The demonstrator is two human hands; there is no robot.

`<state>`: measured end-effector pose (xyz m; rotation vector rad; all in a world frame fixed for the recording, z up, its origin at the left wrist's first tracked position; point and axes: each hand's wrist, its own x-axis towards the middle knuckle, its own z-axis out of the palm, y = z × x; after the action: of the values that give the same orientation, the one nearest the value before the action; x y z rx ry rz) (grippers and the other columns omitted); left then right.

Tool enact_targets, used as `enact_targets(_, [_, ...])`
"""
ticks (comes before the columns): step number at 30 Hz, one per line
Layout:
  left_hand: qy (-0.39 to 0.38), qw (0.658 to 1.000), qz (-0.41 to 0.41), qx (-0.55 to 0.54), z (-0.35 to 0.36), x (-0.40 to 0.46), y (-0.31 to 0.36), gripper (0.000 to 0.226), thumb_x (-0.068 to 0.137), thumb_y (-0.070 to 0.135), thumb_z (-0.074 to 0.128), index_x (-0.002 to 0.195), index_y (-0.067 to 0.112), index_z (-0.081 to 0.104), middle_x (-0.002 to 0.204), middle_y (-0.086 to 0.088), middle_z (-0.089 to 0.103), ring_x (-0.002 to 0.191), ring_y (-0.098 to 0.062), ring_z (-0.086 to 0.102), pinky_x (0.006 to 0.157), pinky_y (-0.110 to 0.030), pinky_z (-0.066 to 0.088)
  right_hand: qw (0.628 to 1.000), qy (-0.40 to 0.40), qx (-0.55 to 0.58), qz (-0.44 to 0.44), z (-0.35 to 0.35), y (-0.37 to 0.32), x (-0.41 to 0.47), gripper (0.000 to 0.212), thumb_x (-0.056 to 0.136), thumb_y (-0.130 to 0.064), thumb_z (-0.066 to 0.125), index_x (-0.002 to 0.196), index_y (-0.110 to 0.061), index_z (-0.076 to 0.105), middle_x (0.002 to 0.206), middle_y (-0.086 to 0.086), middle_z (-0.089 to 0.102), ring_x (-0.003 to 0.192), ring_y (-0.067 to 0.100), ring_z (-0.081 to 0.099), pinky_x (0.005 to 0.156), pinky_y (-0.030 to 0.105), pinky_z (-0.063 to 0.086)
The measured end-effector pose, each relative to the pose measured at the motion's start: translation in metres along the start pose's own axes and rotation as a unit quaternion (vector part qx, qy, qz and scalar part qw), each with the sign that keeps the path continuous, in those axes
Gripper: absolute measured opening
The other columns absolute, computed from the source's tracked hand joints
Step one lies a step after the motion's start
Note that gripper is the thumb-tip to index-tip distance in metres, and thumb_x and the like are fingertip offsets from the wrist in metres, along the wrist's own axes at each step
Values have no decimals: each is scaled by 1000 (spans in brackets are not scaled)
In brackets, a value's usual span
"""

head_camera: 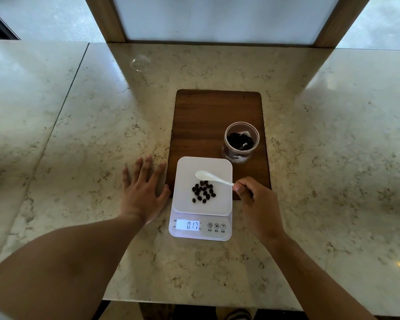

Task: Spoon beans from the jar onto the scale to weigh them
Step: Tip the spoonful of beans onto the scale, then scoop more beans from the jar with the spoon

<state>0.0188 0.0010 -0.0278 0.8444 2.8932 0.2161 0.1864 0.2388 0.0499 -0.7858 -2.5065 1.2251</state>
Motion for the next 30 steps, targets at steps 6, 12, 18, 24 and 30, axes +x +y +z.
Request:
enact_targets(6, [4, 1000, -1, 0, 1, 0, -2, 69, 92, 62, 22, 156, 39, 11, 169, -4, 5, 154, -23, -11, 122, -57, -6, 997, 78, -17, -22, -14, -9, 24, 18, 97, -20, 57, 81, -18, 65, 58, -12, 56, 53, 9, 50, 45, 16, 33])
enact_targets(12, [7, 1000, 0, -4, 1, 0, 0, 70, 91, 61, 24, 156, 36, 17, 169, -6, 9, 155, -24, -6, 122, -57, -5, 982, 168, -82, -15, -42, -10, 58, 21, 98, -22, 57, 87, -8, 69, 55, -5, 52, 46, 13, 46, 43, 25, 33])
enact_targets(18, [-1, 1000, 2, -4, -3, -1, 1, 71, 91, 61, 23, 157, 35, 15, 169, -6, 6, 154, -24, -10, 122, -57, -7, 971, 151, -183, 4, -45, -15, 72, 23, 97, -23, 56, 87, -7, 69, 61, 1, 58, 51, 18, 49, 49, 24, 33])
enact_targets(24, [-7, 1000, 2, 1, -4, 0, 1, 72, 90, 61, 23, 157, 35, 13, 169, -5, 4, 154, -24, -11, 122, -57, -7, 954, 113, -277, -14, -43, -26, 84, 23, 98, -24, 54, 92, -7, 68, 76, 13, 71, 63, 30, 62, 56, 31, 43])
enact_targets(30, [0, 1000, 3, -8, -2, 0, 1, 71, 91, 60, 26, 157, 35, 15, 169, -5, 7, 155, -24, -9, 122, -57, -6, 938, 78, -337, -33, -46, -37, 90, 18, 96, -22, 58, 96, -7, 67, 79, 12, 72, 65, 27, 66, 56, 28, 43])
